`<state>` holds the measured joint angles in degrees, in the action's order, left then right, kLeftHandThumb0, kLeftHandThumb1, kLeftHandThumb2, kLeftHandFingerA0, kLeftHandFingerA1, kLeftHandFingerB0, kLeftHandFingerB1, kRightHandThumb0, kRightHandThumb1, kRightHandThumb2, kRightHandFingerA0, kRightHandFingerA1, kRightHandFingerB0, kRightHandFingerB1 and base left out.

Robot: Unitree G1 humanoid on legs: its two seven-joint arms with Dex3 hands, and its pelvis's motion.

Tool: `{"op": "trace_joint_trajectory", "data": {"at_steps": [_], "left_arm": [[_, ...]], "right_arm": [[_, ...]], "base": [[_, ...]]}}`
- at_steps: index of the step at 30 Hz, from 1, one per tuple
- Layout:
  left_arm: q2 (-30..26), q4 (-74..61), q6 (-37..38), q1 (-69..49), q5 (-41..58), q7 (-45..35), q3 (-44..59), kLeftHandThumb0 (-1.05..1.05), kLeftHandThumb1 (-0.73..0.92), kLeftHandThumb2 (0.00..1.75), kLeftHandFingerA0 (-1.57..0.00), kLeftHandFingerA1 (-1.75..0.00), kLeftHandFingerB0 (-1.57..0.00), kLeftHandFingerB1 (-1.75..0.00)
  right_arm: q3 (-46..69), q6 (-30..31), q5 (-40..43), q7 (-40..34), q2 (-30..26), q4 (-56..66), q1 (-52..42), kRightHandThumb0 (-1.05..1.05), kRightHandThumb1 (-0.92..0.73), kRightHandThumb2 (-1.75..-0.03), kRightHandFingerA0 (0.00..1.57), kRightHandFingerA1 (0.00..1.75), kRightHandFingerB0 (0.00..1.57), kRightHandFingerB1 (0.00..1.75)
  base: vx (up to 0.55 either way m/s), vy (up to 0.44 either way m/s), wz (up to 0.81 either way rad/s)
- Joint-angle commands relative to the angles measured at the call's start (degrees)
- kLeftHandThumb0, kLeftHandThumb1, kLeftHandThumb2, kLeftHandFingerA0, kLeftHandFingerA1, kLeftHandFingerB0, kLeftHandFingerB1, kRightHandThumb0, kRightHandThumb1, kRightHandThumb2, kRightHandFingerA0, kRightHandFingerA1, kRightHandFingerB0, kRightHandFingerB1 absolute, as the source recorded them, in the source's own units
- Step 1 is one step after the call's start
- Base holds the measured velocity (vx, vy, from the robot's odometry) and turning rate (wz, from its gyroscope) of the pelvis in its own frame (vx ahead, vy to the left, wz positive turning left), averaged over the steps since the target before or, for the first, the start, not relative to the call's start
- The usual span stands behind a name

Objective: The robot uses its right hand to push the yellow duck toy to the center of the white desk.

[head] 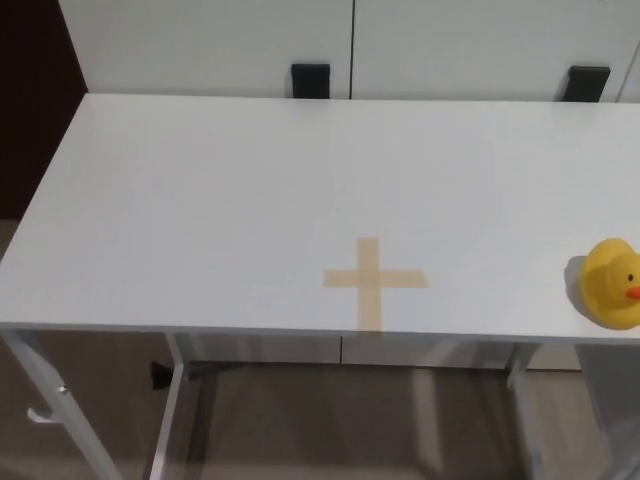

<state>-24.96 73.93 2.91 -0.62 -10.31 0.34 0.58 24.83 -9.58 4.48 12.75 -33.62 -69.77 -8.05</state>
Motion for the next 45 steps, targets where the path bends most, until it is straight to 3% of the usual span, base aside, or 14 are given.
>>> {"op": "trace_joint_trajectory", "data": {"at_steps": [1,10,14,15,18,19,26,27,29,37,38,40,41,45], "left_arm": [[-0.63,0.90,0.49,0.32,0.00,0.07,0.17,-0.21,0.70,0.61,-0.85,-0.64,-0.78,-0.53],[-0.02,0.82,1.33,-0.08,0.81,0.07,1.26,-0.19,0.69,0.67,-0.85,-0.69,-0.77,-0.56],[-0.07,0.98,1.37,-0.10,0.97,0.10,1.57,-0.16,0.68,0.69,-0.85,-0.69,-0.77,-0.57],[-0.15,1.03,1.29,0.03,0.97,0.07,1.62,-0.16,0.68,0.67,-0.86,-0.69,-0.78,-0.56],[-0.24,0.74,0.69,0.34,0.92,0.24,1.69,-0.20,0.72,0.65,-0.87,-0.68,-0.79,-0.55],[-0.28,0.73,0.64,0.43,0.83,0.14,1.65,-0.22,0.72,0.64,-0.86,-0.67,-0.78,-0.54],[-0.31,0.84,0.64,0.55,0.66,0.40,1.61,-0.18,0.68,0.64,-0.86,-0.68,-0.78,-0.55],[-0.30,0.94,0.60,0.58,0.40,0.49,1.37,-0.17,0.70,0.65,-0.87,-0.67,-0.78,-0.54],[-0.32,1.10,0.68,0.62,-0.08,0.57,0.93,-0.17,0.70,0.65,-0.87,-0.68,-0.78,-0.55],[0.02,1.04,1.31,0.05,0.20,0.40,1.04,-0.18,0.69,0.66,-0.86,-0.70,-0.79,-0.57],[0.07,1.08,1.27,0.12,0.18,0.40,1.02,-0.17,0.69,0.66,-0.86,-0.67,-0.78,-0.56],[0.07,1.09,1.36,0.22,-0.11,0.39,0.72,-0.17,0.67,0.71,-0.86,-0.71,-0.79,-0.58],[-0.01,1.08,1.23,0.33,-0.20,0.31,0.61,-0.19,0.68,0.67,-0.85,-0.71,-0.79,-0.57],[-0.02,0.78,0.71,0.42,0.16,0.25,0.68,-0.17,0.68,0.68,-0.85,-0.69,-0.76,-0.57]], "right_arm": [[1.49,-3.32,2.68,2.30,-0.82,-1.11,0.18,-0.11,-0.54,-0.72,0.82,0.54,0.60,0.50],[7.27,-12.45,5.90,-0.47,-5.27,3.14,4.83,-0.69,-0.55,-0.90,0.15,0.55,0.07,0.47],[5.79,-11.23,2.54,-6.65,-7.82,4.71,8.38,-0.75,-0.58,-0.92,0.12,0.54,0.06,0.46],[5.77,-10.93,2.63,-6.83,-8.16,5.49,8.95,-0.39,-0.42,-1.02,0.00,0.52,0.00,0.51],[5.77,-9.03,3.51,-5.76,-9.75,12.19,12.50,-0.38,-0.46,-1.04,0.00,0.52,0.00,0.51],[6.24,-8.55,4.30,-5.38,-9.51,13.87,13.33,-0.73,-0.75,-0.62,0.12,0.46,0.12,0.33],[5.63,-6.85,6.29,-3.81,-6.61,26.48,18.94,-0.76,-0.77,-0.64,0.20,0.43,0.18,0.33],[4.10,-5.19,5.63,-3.76,-5.96,30.04,19.63,-0.36,-0.51,-1.07,0.00,0.50,0.00,0.49],[1.92,-1.28,4.54,-4.42,-4.81,35.71,20.32,-0.66,-0.83,-0.65,0.15,0.33,0.18,0.27],[-4.70,5.88,2.34,-3.73,-1.95,44.00,21.09,-0.67,-0.92,-0.70,0.06,0.24,0.11,0.22],[-5.19,5.93,2.31,-3.48,-1.70,44.16,21.27,-0.72,-0.73,-1.06,0.04,0.30,0.07,0.30],[-6.70,5.41,2.08,-2.73,-0.93,43.73,22.10,-0.75,-0.92,-0.69,0.03,0.27,0.08,0.23],[-8.35,4.72,0.66,-2.93,-0.40,42.87,22.81,-0.75,-0.75,-1.10,0.04,0.30,0.06,0.29],[-11.66,3.16,-1.68,-3.61,0.73,40.66,24.18,-0.71,-0.92,-0.74,0.01,0.25,0.10,0.25]], "base": [[0.00,0.000,0.00],[0.00,0.000,0.00],[0.00,0.000,0.00],[0.00,0.000,0.00],[0.00,0.000,0.00],[0.00,0.000,0.00],[0.00,0.000,0.00],[0.00,0.000,0.00],[0.00,0.000,0.00],[0.00,0.000,0.00],[0.00,0.000,0.00],[0.00,0.000,0.00],[0.00,0.000,0.00],[0.00,0.000,0.00]]}}
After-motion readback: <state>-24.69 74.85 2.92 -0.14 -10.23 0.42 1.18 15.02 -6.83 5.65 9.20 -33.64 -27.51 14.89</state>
